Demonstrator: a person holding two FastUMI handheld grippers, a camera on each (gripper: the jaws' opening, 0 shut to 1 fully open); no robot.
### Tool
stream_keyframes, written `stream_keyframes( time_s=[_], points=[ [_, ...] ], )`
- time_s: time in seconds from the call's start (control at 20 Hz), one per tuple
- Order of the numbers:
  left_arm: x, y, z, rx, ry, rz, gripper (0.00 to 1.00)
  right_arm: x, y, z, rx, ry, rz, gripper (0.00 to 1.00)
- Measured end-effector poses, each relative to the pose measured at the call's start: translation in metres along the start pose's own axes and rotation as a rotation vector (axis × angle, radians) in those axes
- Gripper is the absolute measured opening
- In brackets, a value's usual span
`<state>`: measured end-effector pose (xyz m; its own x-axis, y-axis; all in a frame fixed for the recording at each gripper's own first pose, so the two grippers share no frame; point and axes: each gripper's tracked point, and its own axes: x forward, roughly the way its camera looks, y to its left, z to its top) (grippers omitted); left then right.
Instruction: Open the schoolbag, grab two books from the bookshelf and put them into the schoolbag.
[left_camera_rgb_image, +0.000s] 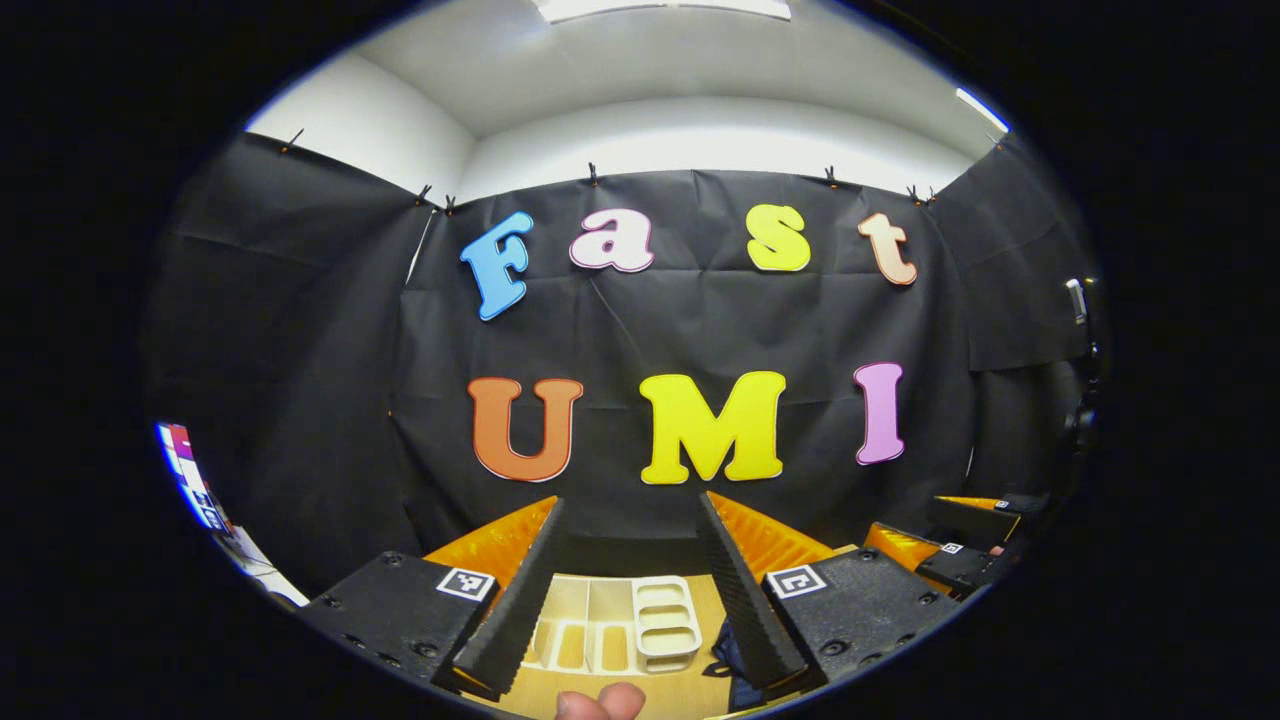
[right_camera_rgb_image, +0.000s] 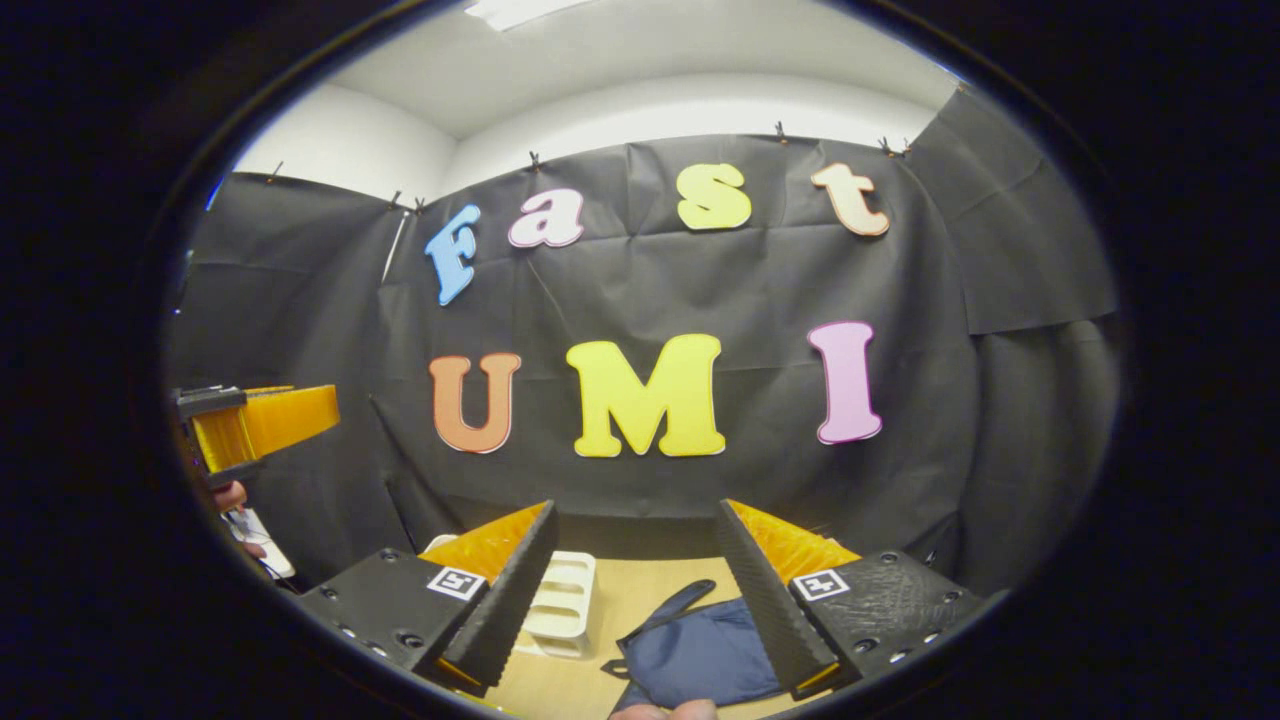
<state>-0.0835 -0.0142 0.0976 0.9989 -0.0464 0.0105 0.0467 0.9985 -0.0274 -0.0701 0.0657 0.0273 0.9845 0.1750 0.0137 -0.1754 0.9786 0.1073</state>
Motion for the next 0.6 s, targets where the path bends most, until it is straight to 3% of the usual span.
stream_keyframes(
  time_s=[0.6],
  points=[
    [0.019, -0.003, -0.013, -0.027, 0.061, -0.02, 0.84, 0.011, -0.012, -0.004, 0.01, 0.01, -0.025, 0.95]
  ],
)
